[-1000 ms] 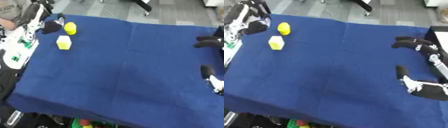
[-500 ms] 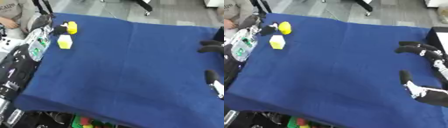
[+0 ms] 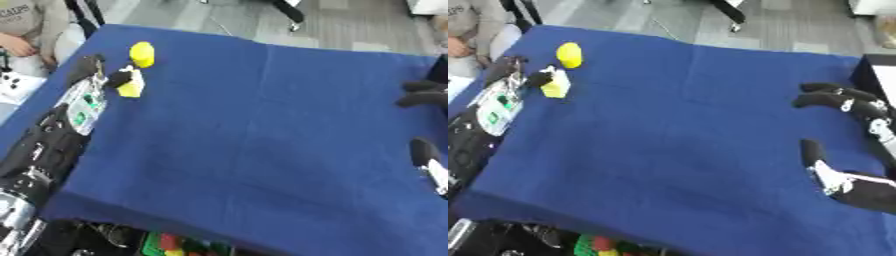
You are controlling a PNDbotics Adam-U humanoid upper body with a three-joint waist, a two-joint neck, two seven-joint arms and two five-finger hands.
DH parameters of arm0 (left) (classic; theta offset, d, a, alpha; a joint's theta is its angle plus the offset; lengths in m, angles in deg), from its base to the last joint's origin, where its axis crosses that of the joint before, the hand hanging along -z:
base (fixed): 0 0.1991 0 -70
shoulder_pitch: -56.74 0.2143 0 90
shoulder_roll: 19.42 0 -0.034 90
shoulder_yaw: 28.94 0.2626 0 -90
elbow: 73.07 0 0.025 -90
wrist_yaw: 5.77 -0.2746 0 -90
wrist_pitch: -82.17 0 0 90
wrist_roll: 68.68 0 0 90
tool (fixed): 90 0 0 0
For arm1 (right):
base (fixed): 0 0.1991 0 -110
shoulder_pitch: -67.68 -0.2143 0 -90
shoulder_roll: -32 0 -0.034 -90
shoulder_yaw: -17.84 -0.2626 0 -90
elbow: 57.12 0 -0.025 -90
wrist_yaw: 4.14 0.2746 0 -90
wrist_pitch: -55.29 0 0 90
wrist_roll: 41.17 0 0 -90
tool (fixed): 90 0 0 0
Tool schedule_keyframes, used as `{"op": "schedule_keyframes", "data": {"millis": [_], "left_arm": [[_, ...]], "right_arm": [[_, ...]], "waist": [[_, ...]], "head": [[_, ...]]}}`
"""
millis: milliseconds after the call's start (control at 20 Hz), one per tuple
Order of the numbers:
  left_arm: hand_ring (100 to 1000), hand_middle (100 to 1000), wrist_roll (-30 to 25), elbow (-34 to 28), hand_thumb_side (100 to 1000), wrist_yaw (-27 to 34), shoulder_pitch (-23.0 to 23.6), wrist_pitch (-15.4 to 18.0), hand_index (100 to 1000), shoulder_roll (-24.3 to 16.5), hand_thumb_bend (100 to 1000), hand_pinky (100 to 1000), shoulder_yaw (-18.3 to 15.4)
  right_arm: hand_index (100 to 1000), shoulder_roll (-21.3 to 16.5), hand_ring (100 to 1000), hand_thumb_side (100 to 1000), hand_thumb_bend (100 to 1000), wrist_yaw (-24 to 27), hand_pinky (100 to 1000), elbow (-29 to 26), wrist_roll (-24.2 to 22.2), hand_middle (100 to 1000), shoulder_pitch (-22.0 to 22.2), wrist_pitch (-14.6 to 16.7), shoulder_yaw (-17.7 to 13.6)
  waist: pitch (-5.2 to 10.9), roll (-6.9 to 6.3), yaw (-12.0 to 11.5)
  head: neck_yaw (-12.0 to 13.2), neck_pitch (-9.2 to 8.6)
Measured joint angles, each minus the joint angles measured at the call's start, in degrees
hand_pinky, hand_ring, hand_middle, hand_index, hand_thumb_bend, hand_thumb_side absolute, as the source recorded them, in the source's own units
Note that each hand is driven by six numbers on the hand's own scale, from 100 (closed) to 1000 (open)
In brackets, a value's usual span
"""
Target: Pick up the objects with one hand, pass them to the other hand, and then place them into the box on the other side of the table.
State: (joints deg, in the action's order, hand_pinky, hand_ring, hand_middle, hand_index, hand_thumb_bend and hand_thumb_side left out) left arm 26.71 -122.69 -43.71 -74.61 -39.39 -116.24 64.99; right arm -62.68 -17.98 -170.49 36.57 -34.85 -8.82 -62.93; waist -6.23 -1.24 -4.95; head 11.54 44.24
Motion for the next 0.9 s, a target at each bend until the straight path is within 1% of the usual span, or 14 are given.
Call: {"op": "schedule_keyframes", "data": {"millis": [100,200,300,450,600,900], "left_arm": [[659,722,1.25,1.13,869,0.85,0.01,0.13,900,0.27,370,800,0.0],[660,724,2.44,2.06,894,1.29,0.01,0.21,900,0.47,400,800,0.01],[659,724,3.63,2.81,893,1.49,-0.03,0.24,900,0.73,406,801,0.02],[656,722,5.29,3.62,860,1.54,-0.14,0.37,899,0.76,376,801,0.03],[653,719,6.49,3.98,851,1.54,-0.63,0.53,899,0.87,366,800,0.05],[645,698,7.48,4.49,820,1.54,-1.07,0.69,896,1.46,312,796,0.23]], "right_arm": [[848,0.06,898,439,100,-0.06,902,0.0,0.09,711,0.0,-0.07,0.03],[847,0.09,898,438,100,-0.16,902,0.0,0.1,710,0.0,-0.07,0.13],[847,0.2,897,438,100,-0.29,902,0.0,0.1,709,-0.01,-0.08,0.35],[846,0.56,897,437,100,-0.48,902,0.0,0.09,708,-0.02,-0.08,0.38],[845,0.6,897,437,100,-0.49,902,0.0,0.08,706,-0.04,-0.11,0.41],[840,0.65,897,435,100,-0.49,901,0.0,-0.01,703,-0.08,-0.35,0.71]], "waist": [[0.0,0.0,0.26],[-0.01,0.05,0.5],[-0.11,0.23,0.79],[-0.26,0.33,1.13],[-0.51,0.34,1.48],[-0.77,0.36,1.8]], "head": [[0.19,0.0],[0.43,0.0],[0.59,0.0],[0.99,0.0],[1.28,0.0],[1.56,0.0]]}}
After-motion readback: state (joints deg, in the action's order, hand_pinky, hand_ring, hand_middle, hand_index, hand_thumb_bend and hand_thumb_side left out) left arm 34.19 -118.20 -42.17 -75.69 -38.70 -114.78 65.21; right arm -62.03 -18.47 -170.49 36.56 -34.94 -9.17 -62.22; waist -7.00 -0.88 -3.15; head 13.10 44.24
